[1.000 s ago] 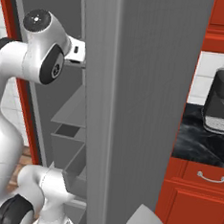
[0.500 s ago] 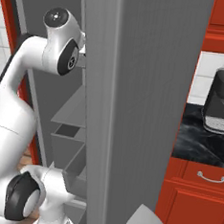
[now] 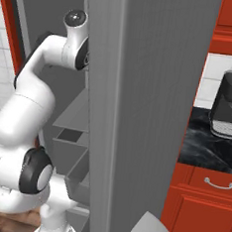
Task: Take the fish out of the fridge, briefly rinse it in the sink, and place it on the tray next to the sink.
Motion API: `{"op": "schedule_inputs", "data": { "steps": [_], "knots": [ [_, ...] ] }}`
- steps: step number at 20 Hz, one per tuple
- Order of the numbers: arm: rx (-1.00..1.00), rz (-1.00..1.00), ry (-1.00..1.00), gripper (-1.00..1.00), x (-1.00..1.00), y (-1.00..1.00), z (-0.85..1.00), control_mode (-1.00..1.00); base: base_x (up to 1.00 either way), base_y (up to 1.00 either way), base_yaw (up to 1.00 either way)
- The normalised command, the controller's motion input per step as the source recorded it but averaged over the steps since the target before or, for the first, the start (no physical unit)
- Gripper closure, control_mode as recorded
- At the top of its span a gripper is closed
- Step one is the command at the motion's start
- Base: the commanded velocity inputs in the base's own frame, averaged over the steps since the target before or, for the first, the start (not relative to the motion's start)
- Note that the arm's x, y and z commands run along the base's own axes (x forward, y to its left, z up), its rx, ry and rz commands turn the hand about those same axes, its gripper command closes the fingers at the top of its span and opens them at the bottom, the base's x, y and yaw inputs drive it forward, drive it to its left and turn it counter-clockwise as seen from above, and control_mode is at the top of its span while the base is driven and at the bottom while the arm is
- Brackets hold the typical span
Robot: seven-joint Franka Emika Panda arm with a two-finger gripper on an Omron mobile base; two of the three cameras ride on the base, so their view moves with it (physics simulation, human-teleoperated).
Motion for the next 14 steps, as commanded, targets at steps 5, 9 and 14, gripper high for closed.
{"op": "schedule_inputs", "data": {
  "steps": [5, 9, 14],
  "knots": [
    [0.00, 0.00, 0.05, -1.00, 0.71, 0.00, -0.18, -1.00, 0.00, 0.00, 0.00],
    [0.00, 0.00, 0.05, -1.00, 0.77, 0.00, -0.30, -1.00, 0.00, 0.00, 0.00],
    [0.00, 0.00, 0.03, -1.00, 0.72, 0.00, -0.30, -1.00, 0.00, 0.00, 0.00]
  ]
}}
